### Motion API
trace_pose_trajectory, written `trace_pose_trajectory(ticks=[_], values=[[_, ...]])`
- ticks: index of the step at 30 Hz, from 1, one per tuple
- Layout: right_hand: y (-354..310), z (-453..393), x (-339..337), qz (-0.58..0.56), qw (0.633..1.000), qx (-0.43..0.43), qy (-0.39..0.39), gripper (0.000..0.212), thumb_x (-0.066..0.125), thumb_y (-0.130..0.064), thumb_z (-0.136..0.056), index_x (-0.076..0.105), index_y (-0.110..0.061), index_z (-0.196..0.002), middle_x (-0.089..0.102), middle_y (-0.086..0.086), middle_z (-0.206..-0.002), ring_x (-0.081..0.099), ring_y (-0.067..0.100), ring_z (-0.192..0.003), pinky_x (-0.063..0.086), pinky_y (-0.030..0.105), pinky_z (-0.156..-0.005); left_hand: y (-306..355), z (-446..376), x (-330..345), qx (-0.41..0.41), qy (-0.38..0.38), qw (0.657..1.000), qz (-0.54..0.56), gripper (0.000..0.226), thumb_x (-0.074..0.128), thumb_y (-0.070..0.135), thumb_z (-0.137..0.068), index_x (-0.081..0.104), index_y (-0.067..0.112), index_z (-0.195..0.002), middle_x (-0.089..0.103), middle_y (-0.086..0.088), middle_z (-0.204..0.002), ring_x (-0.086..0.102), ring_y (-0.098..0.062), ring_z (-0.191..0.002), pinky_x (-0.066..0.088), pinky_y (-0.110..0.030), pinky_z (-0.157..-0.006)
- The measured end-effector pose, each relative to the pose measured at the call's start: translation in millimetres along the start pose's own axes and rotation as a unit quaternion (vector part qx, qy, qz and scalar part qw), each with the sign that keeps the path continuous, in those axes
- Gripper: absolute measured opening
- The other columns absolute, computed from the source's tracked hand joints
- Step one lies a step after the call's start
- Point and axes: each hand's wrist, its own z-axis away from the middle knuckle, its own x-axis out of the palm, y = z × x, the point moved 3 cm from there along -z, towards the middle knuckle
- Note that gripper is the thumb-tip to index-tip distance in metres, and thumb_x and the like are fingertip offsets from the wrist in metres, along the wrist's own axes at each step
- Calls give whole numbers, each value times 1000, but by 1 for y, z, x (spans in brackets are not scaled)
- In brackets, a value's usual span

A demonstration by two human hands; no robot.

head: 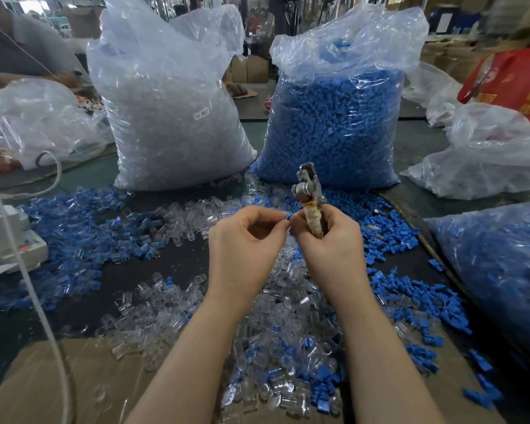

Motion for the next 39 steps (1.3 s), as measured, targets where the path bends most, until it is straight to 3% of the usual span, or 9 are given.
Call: trace_pose_trajectory(ticks=[2,5,10,13,17,23,28,39], values=[[-2,1,1,-34,999,5,-16,23,62,-38,-79,64,-15,-81,62,1,-65,50,17,-57,48,50,-58,-1,0,0,-8,7,1000,7,14,79,10,-79,76,24,-80,72,18,-74,68,2,-67,51,-11,-63],[-4,2,2,-56,998,9,-35,16,62,-33,-77,66,-18,-83,66,11,-75,59,36,-71,51,55,-66,-2,-1,0,-25,11,999,18,12,79,10,-79,74,21,-80,72,17,-73,67,2,-66,49,-9,-61],[-3,2,3,-54,996,11,-70,5,62,-27,-81,67,-28,-83,69,1,-78,64,24,-70,53,47,-68,-6,-3,-1,-47,22,998,23,9,79,15,-81,73,21,-78,72,12,-71,67,-5,-66,54,-17,-62],[1,0,1,-55,995,11,-83,9,64,-22,-85,67,-31,-85,71,-4,-81,68,22,-78,58,39,-72,-10,-4,-2,-96,16,989,114,9,75,9,-84,72,16,-81,73,2,-74,71,-15,-73,58,-24,-70],[5,-1,-2,-27,993,-1,-115,14,67,-15,-85,68,-29,-85,71,-12,-80,66,9,-74,54,22,-66,-11,-8,-3,-124,17,969,215,8,71,4,-86,69,11,-83,73,1,-72,69,-11,-71,54,-18,-68],[6,1,-2,-7,987,17,-162,8,67,-21,-82,68,-26,-88,70,-9,-83,66,13,-77,57,34,-74,-10,-8,-5,-101,25,965,241,8,67,4,-88,67,10,-84,71,5,-70,67,-7,-69,54,-19,-69],[2,4,-1,4,984,16,-177,15,63,-26,-75,67,-21,-89,69,6,-84,64,29,-83,55,51,-80,-9,-7,-4,-85,18,967,240,9,67,3,-89,67,11,-84,70,4,-72,66,-7,-69,52,-17,-68],[1,6,0,56,981,-2,-188,9,62,-22,-82,63,-27,-89,65,-6,-81,59,15,-73,54,46,-73,-7,-7,-6,-73,-8,962,264,8,65,3,-88,67,10,-85,71,5,-72,65,-5,-69,52,-16,-68]])
